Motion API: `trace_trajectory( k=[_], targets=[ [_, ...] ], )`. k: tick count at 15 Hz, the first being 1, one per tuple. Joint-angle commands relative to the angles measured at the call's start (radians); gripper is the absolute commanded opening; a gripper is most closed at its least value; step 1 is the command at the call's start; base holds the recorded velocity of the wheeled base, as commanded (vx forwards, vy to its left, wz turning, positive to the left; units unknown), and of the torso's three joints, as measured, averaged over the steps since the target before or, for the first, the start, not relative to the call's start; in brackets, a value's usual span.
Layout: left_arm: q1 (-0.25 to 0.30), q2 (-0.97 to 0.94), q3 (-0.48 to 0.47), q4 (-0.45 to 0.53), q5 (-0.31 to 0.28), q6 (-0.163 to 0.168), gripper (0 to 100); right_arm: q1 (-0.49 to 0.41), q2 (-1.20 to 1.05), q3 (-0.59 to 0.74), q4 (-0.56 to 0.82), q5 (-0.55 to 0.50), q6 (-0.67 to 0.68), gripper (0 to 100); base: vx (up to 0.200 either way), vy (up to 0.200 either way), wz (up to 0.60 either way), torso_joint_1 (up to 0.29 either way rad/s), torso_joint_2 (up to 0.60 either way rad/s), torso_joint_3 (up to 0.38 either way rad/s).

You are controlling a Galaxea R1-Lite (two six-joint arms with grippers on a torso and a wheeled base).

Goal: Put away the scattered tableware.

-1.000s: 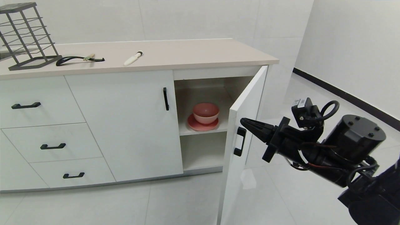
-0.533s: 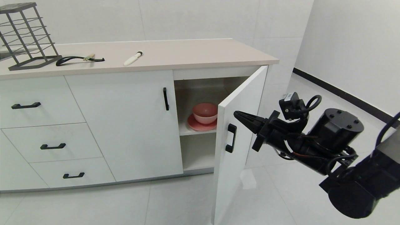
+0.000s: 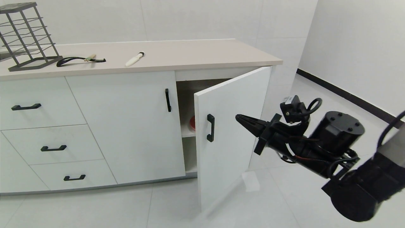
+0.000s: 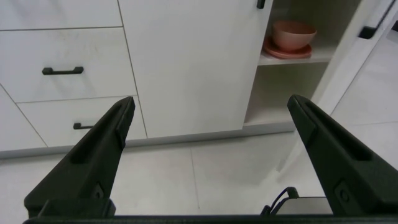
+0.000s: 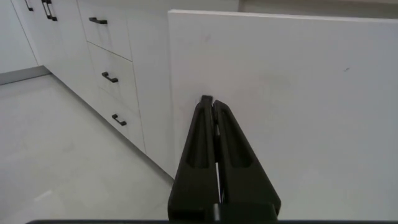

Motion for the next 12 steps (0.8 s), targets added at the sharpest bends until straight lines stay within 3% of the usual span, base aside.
trace_trajectory(
  k=[1,3,4,6,7,8,10,12],
  targets=[
    [0.0,0.0,0.0,0.0,0.0,0.0,100,0.013,-0.439,0.32,-0.001,-0.013,0.0,0,0.0,0.0,0.0,0.0,0.0,0.0],
    [0.0,0.0,0.0,0.0,-0.001,0.001,100,-0.032,-0.752,0.461,0.071,-0.039,0.0,0,0.0,0.0,0.0,0.0,0.0,0.0],
    [0.0,0.0,0.0,0.0,-0.001,0.003,100,-0.142,-0.953,0.538,0.174,-0.04,-0.002,0,0.0,0.0,0.0,0.0,0.0,0.0],
    [0.0,0.0,0.0,0.0,0.0,0.0,100,-0.405,-1.293,0.515,0.499,-0.039,0.006,0,0.0,0.0,0.0,0.0,0.0,0.0],
    [0.0,0.0,0.0,0.0,0.0,0.001,100,-0.478,-1.425,0.496,0.631,-0.033,0.009,0,0.0,0.0,0.0,0.0,0.0,0.0],
    [0.0,0.0,0.0,0.0,0.0,0.001,100,-0.521,-1.598,0.467,0.792,-0.008,0.001,0,0.0,0.0,0.0,0.0,0.0,0.0],
    [0.0,0.0,0.0,0.0,-0.001,0.003,100,-0.513,-1.81,0.478,0.961,0.047,-0.042,0,0.0,0.0,0.0,0.0,0.0,0.0],
    [0.0,0.0,0.0,0.0,-0.001,0.001,100,-0.51,-1.899,0.535,1.007,0.047,-0.042,0,0.0,0.0,0.0,0.0,0.0,0.0]
  ],
)
